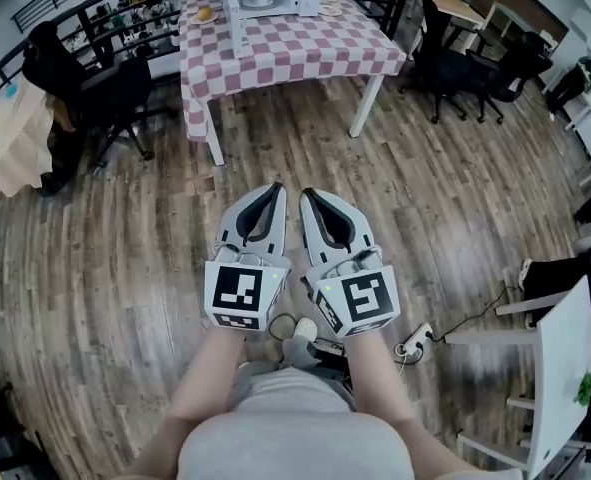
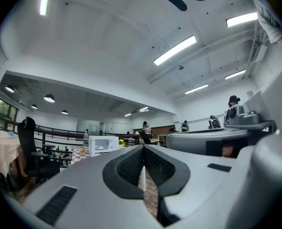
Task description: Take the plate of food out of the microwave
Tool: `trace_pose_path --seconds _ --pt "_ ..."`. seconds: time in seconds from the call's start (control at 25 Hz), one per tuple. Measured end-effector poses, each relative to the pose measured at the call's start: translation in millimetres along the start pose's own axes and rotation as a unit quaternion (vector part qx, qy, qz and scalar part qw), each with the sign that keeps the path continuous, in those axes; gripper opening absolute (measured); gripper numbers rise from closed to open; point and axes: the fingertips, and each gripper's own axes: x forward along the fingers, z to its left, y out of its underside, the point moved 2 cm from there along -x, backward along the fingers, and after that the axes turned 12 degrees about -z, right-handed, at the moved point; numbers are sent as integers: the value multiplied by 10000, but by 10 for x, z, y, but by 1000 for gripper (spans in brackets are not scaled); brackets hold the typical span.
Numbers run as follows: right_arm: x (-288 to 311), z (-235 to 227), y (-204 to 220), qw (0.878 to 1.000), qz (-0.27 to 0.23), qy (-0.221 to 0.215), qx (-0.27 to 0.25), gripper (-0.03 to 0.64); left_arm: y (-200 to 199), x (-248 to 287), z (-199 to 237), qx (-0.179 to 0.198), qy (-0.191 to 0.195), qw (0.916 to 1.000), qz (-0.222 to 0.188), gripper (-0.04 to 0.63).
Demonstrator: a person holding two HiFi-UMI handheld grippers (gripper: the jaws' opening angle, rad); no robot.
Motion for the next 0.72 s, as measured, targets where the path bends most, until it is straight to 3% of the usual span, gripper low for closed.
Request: trace_pose_path --seconds 0.32,0.72 --pt "175 -433 75 9992 124 -382 16 25 93 452 -83 -27 -359 9993 -86 -6" --pt "341 -607 290 9988 177 -443 109 25 284 654 98 66 -505 9987 39 -6"
